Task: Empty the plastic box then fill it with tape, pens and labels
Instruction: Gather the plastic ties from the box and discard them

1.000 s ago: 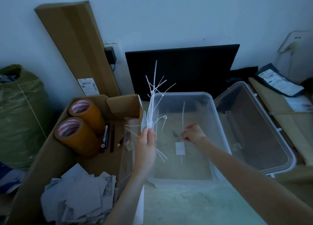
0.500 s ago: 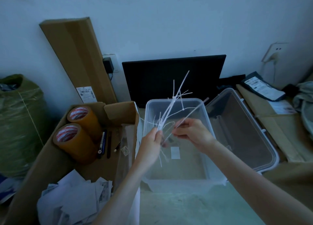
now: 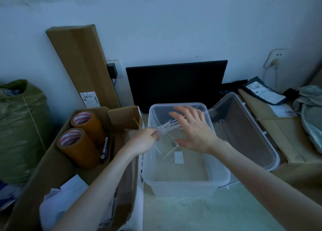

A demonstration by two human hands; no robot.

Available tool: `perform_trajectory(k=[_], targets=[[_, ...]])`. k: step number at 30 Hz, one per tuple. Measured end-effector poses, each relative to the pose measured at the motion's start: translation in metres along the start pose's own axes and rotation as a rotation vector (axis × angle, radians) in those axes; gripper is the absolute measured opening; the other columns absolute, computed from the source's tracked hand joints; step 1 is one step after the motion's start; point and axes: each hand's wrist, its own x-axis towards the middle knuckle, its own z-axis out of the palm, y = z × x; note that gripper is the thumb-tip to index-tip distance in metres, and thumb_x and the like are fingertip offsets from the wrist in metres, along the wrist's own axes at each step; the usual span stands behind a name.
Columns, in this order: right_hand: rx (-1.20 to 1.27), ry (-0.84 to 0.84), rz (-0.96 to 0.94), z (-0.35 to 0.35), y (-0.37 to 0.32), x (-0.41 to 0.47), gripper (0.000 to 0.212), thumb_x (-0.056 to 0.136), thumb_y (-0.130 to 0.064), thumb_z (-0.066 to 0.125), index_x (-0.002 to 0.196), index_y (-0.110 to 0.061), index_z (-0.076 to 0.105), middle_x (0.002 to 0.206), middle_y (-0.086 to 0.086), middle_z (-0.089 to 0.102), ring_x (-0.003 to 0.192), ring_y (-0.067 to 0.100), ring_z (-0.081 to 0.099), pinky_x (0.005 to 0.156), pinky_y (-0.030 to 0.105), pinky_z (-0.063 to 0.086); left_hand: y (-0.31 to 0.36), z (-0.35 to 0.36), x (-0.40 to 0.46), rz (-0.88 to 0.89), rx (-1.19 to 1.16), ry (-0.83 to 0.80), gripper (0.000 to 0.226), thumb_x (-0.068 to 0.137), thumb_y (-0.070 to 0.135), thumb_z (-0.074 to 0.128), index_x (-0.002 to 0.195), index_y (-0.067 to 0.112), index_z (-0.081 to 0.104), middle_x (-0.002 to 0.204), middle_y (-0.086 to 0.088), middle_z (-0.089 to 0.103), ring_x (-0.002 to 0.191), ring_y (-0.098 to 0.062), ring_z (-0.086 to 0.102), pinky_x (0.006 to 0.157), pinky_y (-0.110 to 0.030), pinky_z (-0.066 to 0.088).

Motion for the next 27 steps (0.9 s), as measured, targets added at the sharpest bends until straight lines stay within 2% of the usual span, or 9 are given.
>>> perform_trajectory(k=[3,5,6,8,13,16,18,21,27], targets=[[0.006,-0.239,-0.014,0.011,0.003,0.015,0.069,0.082,-0.036,0.065,0.143,-0.017,0.038,0.152,0.002,0.034,0.145,0.021,0.018,0.115,0.041,0.004,0.007,-0.012,0.001,0.113,0.090,-0.080,0.034,0.102,0.035,0.037,0.072,0.024,0.050,0.060,0.004,0.039,0.057,-0.015,0.039,0.057,-0.031,0.029],[0.112,-0.249,-0.005,0.015,0.008,0.022,0.034,0.087,-0.018,0.058,0.120,-0.011,0.057,0.125,0.008,0.059,0.127,0.027,0.047,0.107,0.039,0.023,0.009,-0.020,0.001,0.172,0.110,-0.098,0.034,0.102,0.033,0.037,0.072,0.025,0.051,0.060,0.006,0.039,0.056,-0.012,0.038,0.056,-0.029,0.028],[0.179,-0.245,0.016,0.015,0.012,0.023,0.019,0.087,-0.011,0.055,0.105,-0.008,0.060,0.104,0.011,0.064,0.108,0.032,0.057,0.094,0.039,0.035,0.008,-0.024,0.000,0.191,0.111,-0.101,0.034,0.102,0.033,0.037,0.072,0.025,0.051,0.060,0.006,0.038,0.055,-0.011,0.037,0.056,-0.027,0.028],[0.269,-0.296,0.074,0.014,0.018,0.023,0.007,0.090,-0.006,0.049,0.093,-0.006,0.055,0.080,0.011,0.058,0.080,0.035,0.058,0.071,0.040,0.041,0.003,-0.030,-0.001,0.211,0.105,-0.105,0.034,0.101,0.035,0.038,0.072,0.025,0.052,0.060,0.007,0.038,0.054,-0.008,0.036,0.055,-0.025,0.029],[0.460,-0.298,0.197,-0.004,0.024,0.019,0.021,0.096,-0.010,0.046,0.076,-0.016,0.047,0.071,0.009,0.055,0.069,0.029,0.053,0.062,0.035,0.038,-0.010,-0.039,-0.001,0.215,0.052,-0.070,0.034,0.101,0.038,0.037,0.072,0.026,0.050,0.060,0.006,0.038,0.057,-0.011,0.038,0.061,-0.029,0.032],[0.729,-0.245,0.346,-0.019,0.019,0.015,0.029,0.099,-0.015,0.044,0.071,-0.018,0.048,0.059,-0.002,0.043,0.052,0.013,0.041,0.050,0.022,0.036,-0.007,-0.035,-0.001,0.241,-0.058,-0.040,0.035,0.101,0.040,0.036,0.071,0.025,0.049,0.062,0.008,0.040,0.058,-0.008,0.040,0.063,-0.025,0.034],[0.915,-0.206,0.450,-0.022,0.015,0.008,0.032,0.100,-0.020,0.045,0.069,-0.017,0.048,0.056,-0.003,0.037,0.047,0.012,0.034,0.044,0.022,0.032,0.001,-0.028,-0.004,0.243,-0.146,-0.060,0.035,0.101,0.037,0.036,0.073,0.020,0.049,0.059,0.011,0.038,0.052,0.001,0.038,0.057,-0.016,0.034],[1.154,-0.151,0.563,-0.021,0.014,-0.007,0.038,0.100,-0.020,0.046,0.063,-0.019,0.044,0.050,-0.005,0.035,0.043,0.014,0.029,0.041,0.024,0.024,0.007,-0.015,-0.009,0.203,-0.227,-0.126,0.035,0.101,0.038,0.036,0.075,0.020,0.050,0.054,0.013,0.035,0.049,0.001,0.035,0.054,-0.017,0.032],[1.161,-0.060,0.803,-0.012,0.015,-0.061,0.028,0.097,-0.006,0.044,0.070,-0.010,0.050,0.045,-0.004,0.038,0.037,0.014,0.029,0.040,0.021,0.022,0.009,0.002,-0.016,0.130,-0.298,-0.239,0.032,0.098,0.041,0.043,0.086,0.018,0.062,0.061,0.009,0.043,0.053,-0.004,0.040,0.055,-0.016,0.032]])
